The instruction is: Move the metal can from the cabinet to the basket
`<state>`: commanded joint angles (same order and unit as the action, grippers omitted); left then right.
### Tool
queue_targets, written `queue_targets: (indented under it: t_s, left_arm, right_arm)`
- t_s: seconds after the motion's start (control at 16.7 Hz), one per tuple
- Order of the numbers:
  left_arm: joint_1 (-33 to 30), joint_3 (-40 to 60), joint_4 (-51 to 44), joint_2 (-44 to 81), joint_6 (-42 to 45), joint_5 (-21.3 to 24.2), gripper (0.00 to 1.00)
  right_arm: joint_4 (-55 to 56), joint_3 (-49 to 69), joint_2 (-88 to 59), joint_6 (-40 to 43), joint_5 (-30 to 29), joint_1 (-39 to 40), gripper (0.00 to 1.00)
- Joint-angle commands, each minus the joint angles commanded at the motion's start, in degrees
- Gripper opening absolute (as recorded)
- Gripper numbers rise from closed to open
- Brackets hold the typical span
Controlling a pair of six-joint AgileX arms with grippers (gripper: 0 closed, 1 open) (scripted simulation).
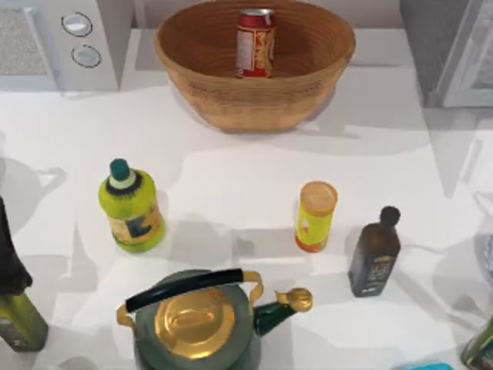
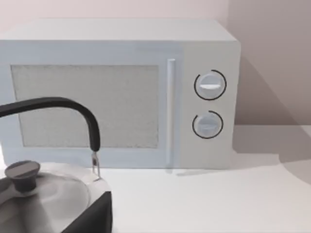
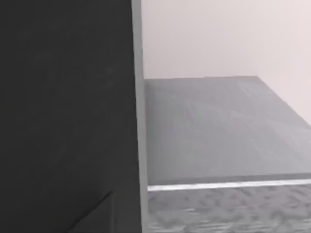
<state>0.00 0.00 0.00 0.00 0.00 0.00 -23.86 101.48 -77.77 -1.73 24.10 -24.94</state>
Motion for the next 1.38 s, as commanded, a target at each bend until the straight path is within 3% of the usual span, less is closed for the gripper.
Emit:
queue_targets:
  t_s: [0.36, 0.6, 0.78, 1.08, 1.38]
  left_arm:
    - [0.00, 0.00, 0.00, 0.00, 0.00, 0.00, 1.00]
    - [0.00, 0.00, 0.00, 0.00, 0.00, 0.00, 1.00]
    - [0.00, 0.00, 0.00, 0.00, 0.00, 0.00, 1.00]
    - [0.00, 0.00, 0.00, 0.00, 0.00, 0.00, 1.00]
    - [0.00, 0.00, 0.00, 0.00, 0.00, 0.00, 1.00]
  right_arm:
    - [-0.86, -0.97, 1.66, 0.38, -31.37, 31.58, 1.00]
    - [-1.11, -2.30, 3.13, 0.62, -45.50, 45.78, 1.00]
    - [-1.18, -2.90, 3.72, 0.71, -49.72, 50.02, 1.00]
    - [-1.61, -2.54, 5.02, 1.43, -51.04, 48.89, 1.00]
    - [-0.27, 0.88, 0.15, 1.44, -48.58, 46.28, 1.00]
